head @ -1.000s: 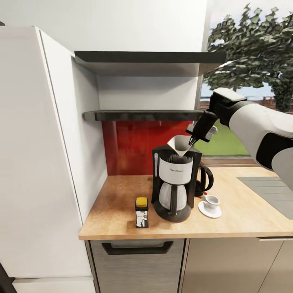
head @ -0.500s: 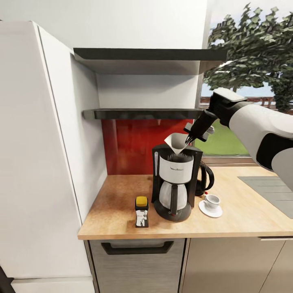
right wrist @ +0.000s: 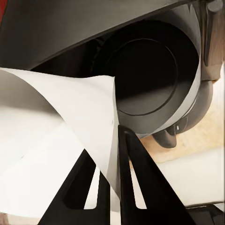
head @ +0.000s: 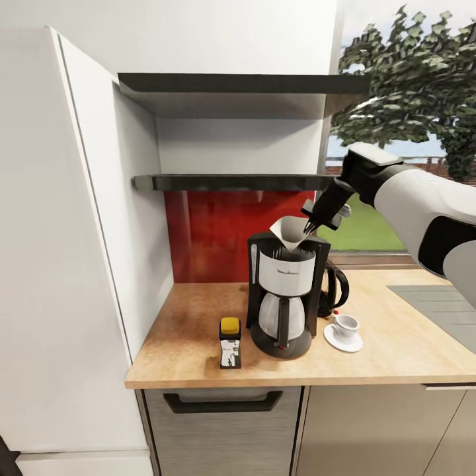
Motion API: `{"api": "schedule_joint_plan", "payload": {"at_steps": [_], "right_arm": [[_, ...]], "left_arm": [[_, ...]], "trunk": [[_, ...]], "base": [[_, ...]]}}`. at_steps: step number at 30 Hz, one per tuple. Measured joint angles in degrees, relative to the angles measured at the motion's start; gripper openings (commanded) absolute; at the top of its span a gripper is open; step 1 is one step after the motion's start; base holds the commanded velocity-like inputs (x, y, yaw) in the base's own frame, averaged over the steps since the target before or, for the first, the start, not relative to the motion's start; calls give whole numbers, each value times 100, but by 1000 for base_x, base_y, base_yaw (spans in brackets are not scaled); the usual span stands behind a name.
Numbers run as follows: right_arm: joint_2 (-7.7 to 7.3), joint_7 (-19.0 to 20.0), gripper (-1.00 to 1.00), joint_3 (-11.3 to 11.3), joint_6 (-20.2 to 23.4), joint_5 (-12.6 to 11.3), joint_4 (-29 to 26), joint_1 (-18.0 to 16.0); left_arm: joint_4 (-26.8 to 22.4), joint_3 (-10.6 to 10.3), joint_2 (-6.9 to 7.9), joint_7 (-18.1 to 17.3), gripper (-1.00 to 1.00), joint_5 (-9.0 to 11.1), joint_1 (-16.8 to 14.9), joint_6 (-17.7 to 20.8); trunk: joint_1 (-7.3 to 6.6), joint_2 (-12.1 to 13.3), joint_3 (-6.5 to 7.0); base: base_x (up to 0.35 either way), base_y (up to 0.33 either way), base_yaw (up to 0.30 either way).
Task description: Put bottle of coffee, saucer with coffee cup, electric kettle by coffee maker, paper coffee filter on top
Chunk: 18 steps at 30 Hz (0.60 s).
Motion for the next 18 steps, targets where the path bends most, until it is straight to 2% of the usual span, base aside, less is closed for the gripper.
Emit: {"api": "schedule_joint_plan", "payload": {"at_steps": [10, 18], "right_arm": [[37, -3, -100, 5, -2, 41, 0, 0], [68, -2, -100, 14, -3, 42, 1, 0]], "left_arm": [[0, 0, 5, 0, 100, 0, 0, -11], [2, 0, 8, 0, 100, 2, -1, -11]], "trunk": [[0, 0, 0], [0, -1, 0]], "base": [[-6, -2, 0], [-127, -53, 0]]}}
